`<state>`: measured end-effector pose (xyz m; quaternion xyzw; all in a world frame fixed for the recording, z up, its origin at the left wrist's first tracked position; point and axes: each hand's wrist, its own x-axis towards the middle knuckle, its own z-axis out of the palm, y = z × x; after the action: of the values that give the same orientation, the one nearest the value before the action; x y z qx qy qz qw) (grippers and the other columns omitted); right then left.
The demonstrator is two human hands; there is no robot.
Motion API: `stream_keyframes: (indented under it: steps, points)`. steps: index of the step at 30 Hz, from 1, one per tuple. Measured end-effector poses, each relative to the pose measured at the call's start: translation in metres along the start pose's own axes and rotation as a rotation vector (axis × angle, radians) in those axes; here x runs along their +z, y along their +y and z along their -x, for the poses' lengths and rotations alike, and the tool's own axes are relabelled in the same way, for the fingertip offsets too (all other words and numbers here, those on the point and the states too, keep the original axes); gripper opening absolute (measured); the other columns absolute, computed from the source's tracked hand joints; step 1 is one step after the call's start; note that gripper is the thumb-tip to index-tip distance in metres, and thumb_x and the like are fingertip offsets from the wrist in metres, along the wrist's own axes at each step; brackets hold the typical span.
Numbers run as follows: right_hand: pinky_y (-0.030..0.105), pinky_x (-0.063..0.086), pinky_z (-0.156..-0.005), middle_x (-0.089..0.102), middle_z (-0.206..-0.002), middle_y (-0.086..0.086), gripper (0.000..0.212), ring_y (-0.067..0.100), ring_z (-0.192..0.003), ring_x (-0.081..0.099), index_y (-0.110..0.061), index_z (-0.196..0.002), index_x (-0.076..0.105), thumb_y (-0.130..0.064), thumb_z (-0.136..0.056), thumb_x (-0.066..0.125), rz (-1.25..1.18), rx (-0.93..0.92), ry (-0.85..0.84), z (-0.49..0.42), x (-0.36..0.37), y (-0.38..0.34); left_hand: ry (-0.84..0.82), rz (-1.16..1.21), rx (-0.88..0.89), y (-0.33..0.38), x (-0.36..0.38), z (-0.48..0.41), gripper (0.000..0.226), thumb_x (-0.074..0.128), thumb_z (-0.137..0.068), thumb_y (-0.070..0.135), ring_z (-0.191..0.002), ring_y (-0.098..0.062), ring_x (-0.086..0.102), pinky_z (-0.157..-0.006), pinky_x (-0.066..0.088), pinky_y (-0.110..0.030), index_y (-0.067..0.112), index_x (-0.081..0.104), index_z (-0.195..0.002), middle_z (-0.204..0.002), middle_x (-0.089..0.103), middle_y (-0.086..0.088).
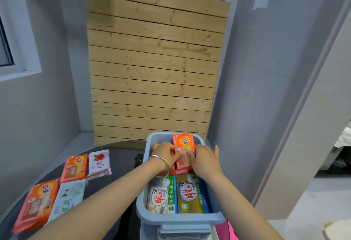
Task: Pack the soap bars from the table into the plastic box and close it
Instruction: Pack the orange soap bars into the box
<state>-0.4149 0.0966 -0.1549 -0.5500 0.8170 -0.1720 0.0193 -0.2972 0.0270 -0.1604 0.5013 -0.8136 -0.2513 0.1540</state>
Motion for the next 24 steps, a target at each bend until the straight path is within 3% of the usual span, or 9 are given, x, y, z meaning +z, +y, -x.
stream_keyframes:
  steps: [3, 7, 12, 16, 18, 21, 24]
  points:
    - [0.051, -0.006, -0.117, 0.06, -0.13, 0.003, 0.033, 0.016, -0.141, 0.029, -0.016, -0.112, 0.065, -0.034, -0.097, 0.042, 0.233, -0.065, -0.089, 0.005, -0.003, -0.003, -0.035, -0.137, 0.017, -0.001, 0.004, -0.002, 0.052, 0.045, -0.088, 0.054, -0.122, -0.027, 0.042, -0.102, 0.034, -0.036, 0.017, 0.057, -0.122, -0.129, 0.054, -0.005]
    - [0.055, -0.005, -0.116, 0.057, -0.132, 0.005, 0.028, 0.019, -0.143, 0.024, -0.018, -0.116, 0.062, -0.031, -0.095, 0.049, 0.395, -0.119, -0.145, 0.01, -0.006, -0.007, 0.001, -0.124, 0.066, -0.004, 0.007, -0.001, 0.049, 0.053, -0.085, 0.05, -0.119, -0.025, 0.05, -0.102, 0.039, -0.036, 0.02, 0.055, -0.124, -0.121, 0.062, -0.003]
    - [0.056, -0.004, -0.116, 0.057, -0.132, 0.004, 0.03, 0.02, -0.144, 0.022, -0.018, -0.118, 0.061, -0.032, -0.095, 0.048, 0.446, -0.133, -0.152, 0.011, -0.005, -0.008, -0.037, -0.237, 0.063, 0.0, 0.003, 0.002, 0.064, 0.046, -0.088, 0.053, -0.129, -0.028, 0.041, -0.107, 0.034, -0.039, 0.019, 0.033, -0.141, -0.137, 0.05, -0.007]
    - [0.059, -0.002, -0.117, 0.059, -0.13, 0.003, 0.037, 0.023, -0.145, 0.021, -0.017, -0.122, 0.059, -0.036, -0.09, 0.056, 0.58, -0.173, -0.198, 0.013, -0.006, -0.009, -0.112, -0.387, 0.03, -0.004, 0.008, 0.0, 0.07, 0.033, -0.093, 0.054, -0.142, -0.034, 0.015, -0.117, 0.013, -0.045, 0.019, 0.013, -0.15, -0.155, 0.022, -0.008]
    - [0.059, -0.001, -0.117, 0.051, -0.139, 0.005, 0.047, 0.024, -0.146, 0.02, -0.015, -0.132, 0.05, -0.035, -0.09, 0.056, 0.569, -0.189, -0.171, 0.012, -0.005, -0.008, -0.11, -0.374, 0.047, -0.005, 0.008, 0.002, 0.068, 0.032, -0.094, 0.051, -0.144, -0.035, 0.009, -0.118, 0.01, -0.047, 0.027, 0.004, -0.15, -0.158, 0.015, -0.009]
    - [0.056, -0.001, -0.117, 0.03, -0.155, 0.004, 0.062, 0.023, -0.146, 0.019, -0.014, -0.146, 0.027, -0.032, -0.092, 0.051, 0.517, -0.228, -0.125, 0.01, -0.001, -0.006, -0.141, -0.42, 0.059, -0.004, 0.008, 0.004, 0.058, 0.025, -0.097, 0.047, -0.145, -0.037, 0.002, -0.119, 0.006, -0.048, 0.032, 0.009, -0.15, -0.159, 0.01, -0.009]
    - [0.054, 0.005, -0.117, 0.033, -0.153, 0.003, 0.066, 0.022, -0.141, 0.031, -0.015, -0.146, 0.03, -0.031, -0.087, 0.057, 0.553, -0.286, -0.165, 0.008, 0.002, -0.003, -0.147, -0.442, 0.053, -0.003, 0.007, 0.006, 0.055, 0.021, -0.098, 0.045, -0.145, -0.037, 0.0, -0.119, 0.004, -0.048, 0.03, 0.012, -0.15, -0.16, 0.006, -0.008]
